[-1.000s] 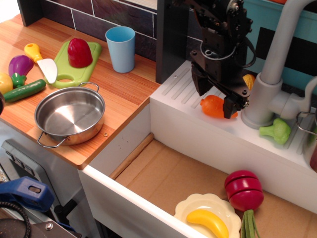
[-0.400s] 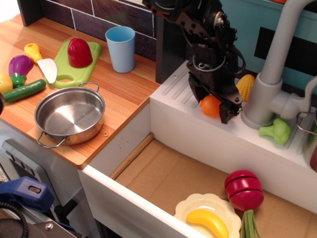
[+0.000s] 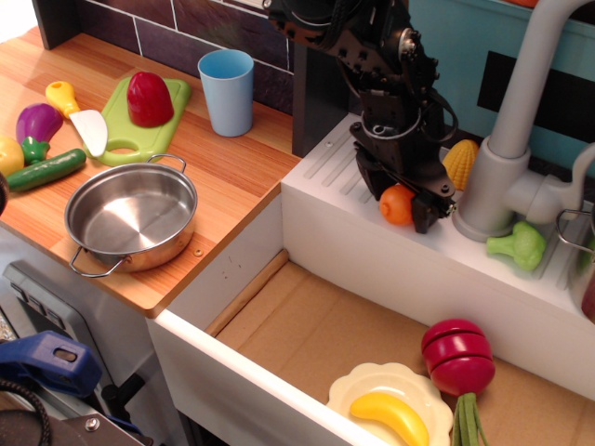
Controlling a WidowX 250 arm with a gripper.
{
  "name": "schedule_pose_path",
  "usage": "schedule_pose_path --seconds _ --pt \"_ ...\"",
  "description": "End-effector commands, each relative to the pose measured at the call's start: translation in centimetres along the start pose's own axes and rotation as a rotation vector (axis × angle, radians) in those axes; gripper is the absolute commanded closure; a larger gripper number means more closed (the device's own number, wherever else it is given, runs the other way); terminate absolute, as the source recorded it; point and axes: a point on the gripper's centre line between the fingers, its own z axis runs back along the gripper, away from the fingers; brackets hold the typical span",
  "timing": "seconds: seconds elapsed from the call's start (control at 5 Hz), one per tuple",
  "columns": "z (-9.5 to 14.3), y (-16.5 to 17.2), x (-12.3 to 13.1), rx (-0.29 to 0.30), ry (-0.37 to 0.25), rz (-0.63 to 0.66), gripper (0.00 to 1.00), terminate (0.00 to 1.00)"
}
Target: Put carrot in pot or pan
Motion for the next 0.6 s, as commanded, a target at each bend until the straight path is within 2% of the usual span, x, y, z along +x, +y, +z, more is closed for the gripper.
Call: schedule_pose_path --seconds 0.0,0.2,0.4 --pt "2.4 -0.1 0.2 0.046 0.031 0.013 1.00 0.00" --pt "4.5 1.2 -1.3 0.133 0.131 0.045 1.00 0.00" --pt "7.9 3.4 -3.7 0.226 0.236 0.076 1.00 0.00"
